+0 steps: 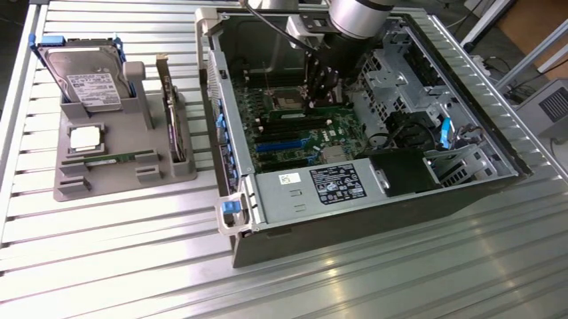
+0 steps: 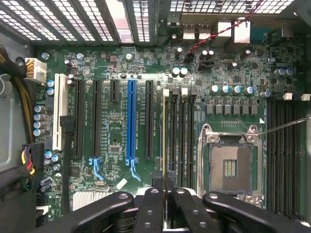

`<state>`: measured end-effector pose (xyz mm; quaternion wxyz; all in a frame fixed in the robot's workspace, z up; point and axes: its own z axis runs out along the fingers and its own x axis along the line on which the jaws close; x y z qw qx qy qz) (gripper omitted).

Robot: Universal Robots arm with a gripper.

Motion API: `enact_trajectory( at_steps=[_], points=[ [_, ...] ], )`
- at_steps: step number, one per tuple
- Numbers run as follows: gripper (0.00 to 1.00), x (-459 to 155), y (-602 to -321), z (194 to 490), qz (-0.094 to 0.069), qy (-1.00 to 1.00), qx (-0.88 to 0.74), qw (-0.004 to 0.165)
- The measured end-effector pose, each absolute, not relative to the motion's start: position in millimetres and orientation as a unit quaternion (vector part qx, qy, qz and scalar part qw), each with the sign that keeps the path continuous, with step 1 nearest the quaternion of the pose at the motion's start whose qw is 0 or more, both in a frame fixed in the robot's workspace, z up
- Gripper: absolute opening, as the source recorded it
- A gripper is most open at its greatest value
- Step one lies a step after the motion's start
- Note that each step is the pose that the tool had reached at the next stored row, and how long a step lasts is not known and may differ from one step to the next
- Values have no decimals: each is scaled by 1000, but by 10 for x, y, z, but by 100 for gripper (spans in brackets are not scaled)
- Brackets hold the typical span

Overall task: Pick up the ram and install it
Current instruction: 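Insert the ram into the slot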

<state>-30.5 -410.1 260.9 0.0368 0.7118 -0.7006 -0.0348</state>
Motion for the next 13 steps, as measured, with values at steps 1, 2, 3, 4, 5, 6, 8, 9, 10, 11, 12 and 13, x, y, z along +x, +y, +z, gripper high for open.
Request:
enact_trajectory(
  at_steps=[1,2,3,4,5,6,8,9,10,11,12,13],
  points=[
    [12,-323,-4100,2598,-35,-701,712,37],
    [12,-331,-4098,2588,-35,-701,712,37],
    [12,-334,-4097,2581,-35,-701,712,37],
    [12,-334,-4095,2573,-35,-701,712,37],
    [12,-335,-4095,2567,-35,-701,712,37],
    [12,-335,-4094,2562,-35,-701,712,37],
    [12,-335,-4087,2545,-35,-701,712,37],
    [12,-335,-4085,2540,-35,-701,712,37],
    [12,-335,-4083,2534,-35,-701,712,37],
    [12,-335,-4082,2529,-35,-701,712,37],
    [12,-335,-4081,2523,-35,-701,712,37],
    [12,-335,-4080,2519,-35,-701,712,37]
  ],
)
